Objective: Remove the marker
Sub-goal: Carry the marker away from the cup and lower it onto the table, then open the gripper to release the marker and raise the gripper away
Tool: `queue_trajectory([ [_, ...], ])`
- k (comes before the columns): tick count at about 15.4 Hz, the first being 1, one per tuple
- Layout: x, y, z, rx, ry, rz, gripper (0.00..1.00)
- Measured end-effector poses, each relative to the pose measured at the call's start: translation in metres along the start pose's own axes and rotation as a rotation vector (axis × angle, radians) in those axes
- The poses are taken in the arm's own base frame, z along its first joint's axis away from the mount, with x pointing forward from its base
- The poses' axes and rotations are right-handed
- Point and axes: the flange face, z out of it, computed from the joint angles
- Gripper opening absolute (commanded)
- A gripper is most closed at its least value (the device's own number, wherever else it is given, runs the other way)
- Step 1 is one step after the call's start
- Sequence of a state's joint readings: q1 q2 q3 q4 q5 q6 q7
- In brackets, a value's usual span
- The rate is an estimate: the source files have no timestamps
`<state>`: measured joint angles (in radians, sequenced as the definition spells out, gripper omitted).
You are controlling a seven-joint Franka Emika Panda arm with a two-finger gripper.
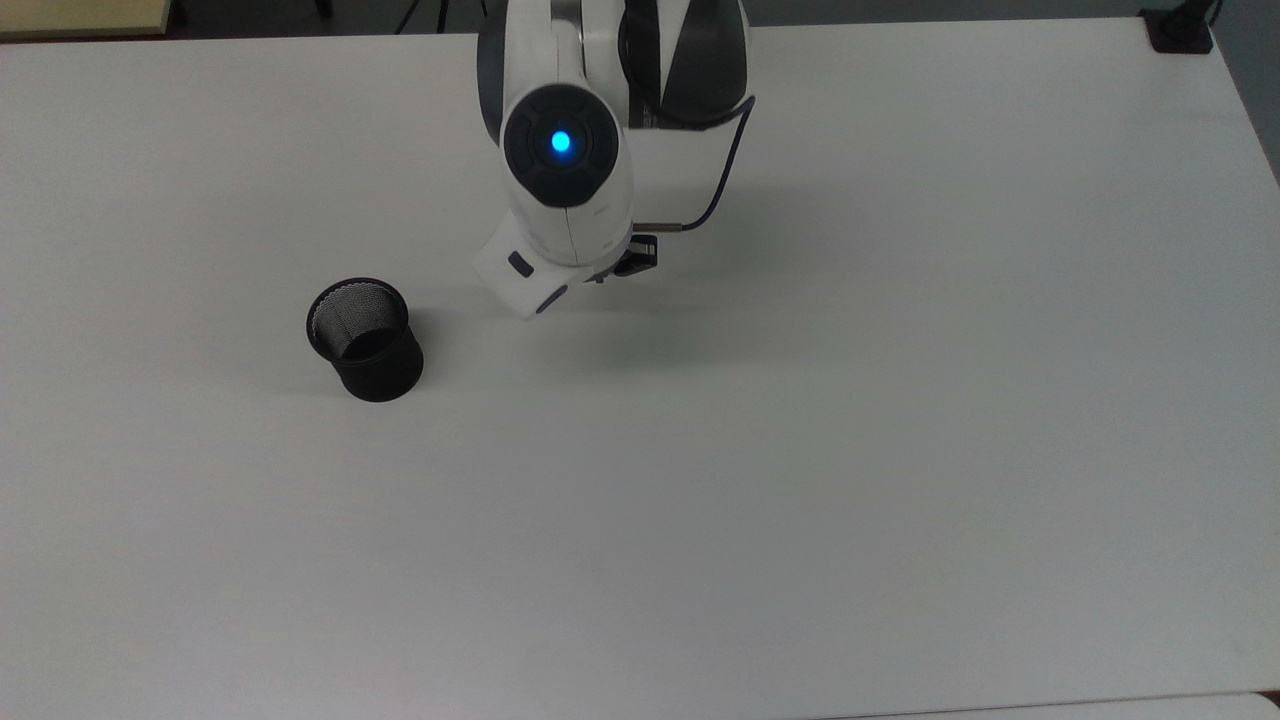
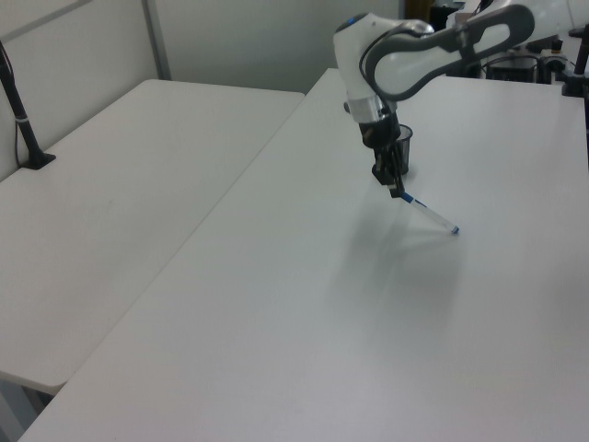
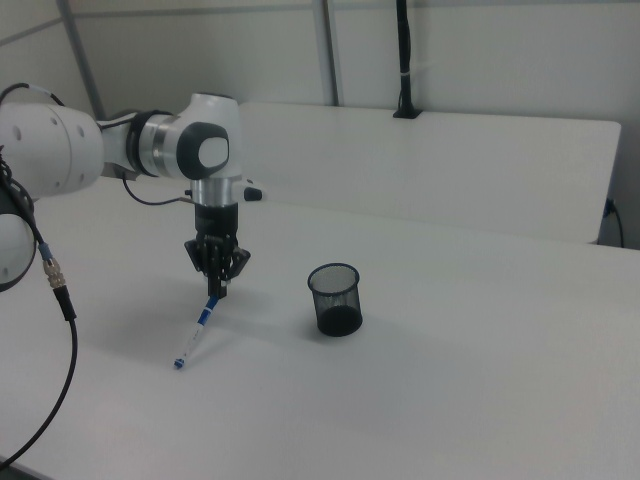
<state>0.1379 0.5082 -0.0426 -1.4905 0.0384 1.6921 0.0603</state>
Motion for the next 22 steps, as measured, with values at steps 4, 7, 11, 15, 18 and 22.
queue_trajectory([
  [4,0.019,-0.011,0.024,-0.006,0.021,0.008,0.76],
  [7,0.02,-0.009,0.008,-0.008,0.055,0.035,1.0],
  [11,-0.002,0.002,-0.054,-0.062,0.159,0.052,1.0],
  [15,-0.08,0.038,-0.137,-0.074,0.238,0.149,1.0],
  [18,-0.129,0.067,-0.169,-0.055,0.277,0.195,1.0],
  [22,-0.165,0.084,-0.186,-0.042,0.306,0.223,1.0],
])
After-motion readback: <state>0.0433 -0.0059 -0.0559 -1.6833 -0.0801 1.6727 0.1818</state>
